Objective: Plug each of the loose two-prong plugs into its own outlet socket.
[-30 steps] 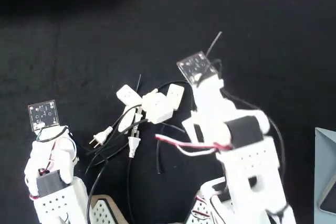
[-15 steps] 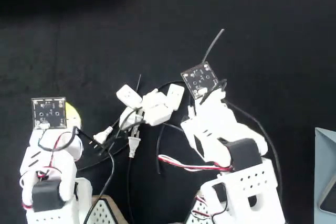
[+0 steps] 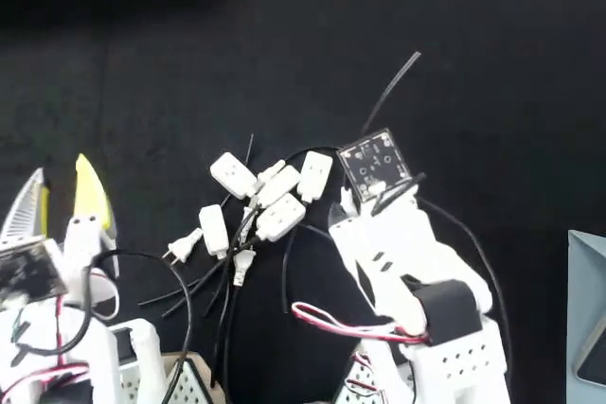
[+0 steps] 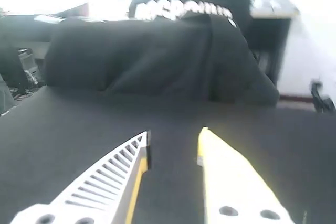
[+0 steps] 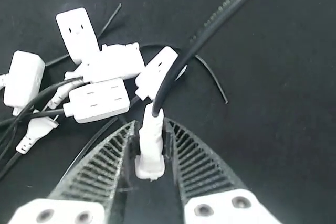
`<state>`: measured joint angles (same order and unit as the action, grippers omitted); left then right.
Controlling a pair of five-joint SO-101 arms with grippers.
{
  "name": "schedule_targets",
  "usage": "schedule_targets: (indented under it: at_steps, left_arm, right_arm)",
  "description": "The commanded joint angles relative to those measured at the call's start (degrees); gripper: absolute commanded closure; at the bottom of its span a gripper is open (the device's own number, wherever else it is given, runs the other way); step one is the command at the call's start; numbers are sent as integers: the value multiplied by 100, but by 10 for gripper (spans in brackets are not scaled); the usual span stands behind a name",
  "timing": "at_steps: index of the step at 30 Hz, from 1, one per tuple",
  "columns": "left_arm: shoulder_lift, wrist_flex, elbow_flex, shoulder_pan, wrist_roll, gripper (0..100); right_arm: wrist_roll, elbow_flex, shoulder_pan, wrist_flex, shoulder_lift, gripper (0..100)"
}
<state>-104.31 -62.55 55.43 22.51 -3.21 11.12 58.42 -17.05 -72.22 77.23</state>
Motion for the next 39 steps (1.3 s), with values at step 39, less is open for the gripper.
schedule_targets:
  at_steps: [39]
  left_arm:
    - [9, 2084, 2255, -4681, 818, 883]
  right_arm:
    - [0, 1244, -3059, 2031, 875, 986]
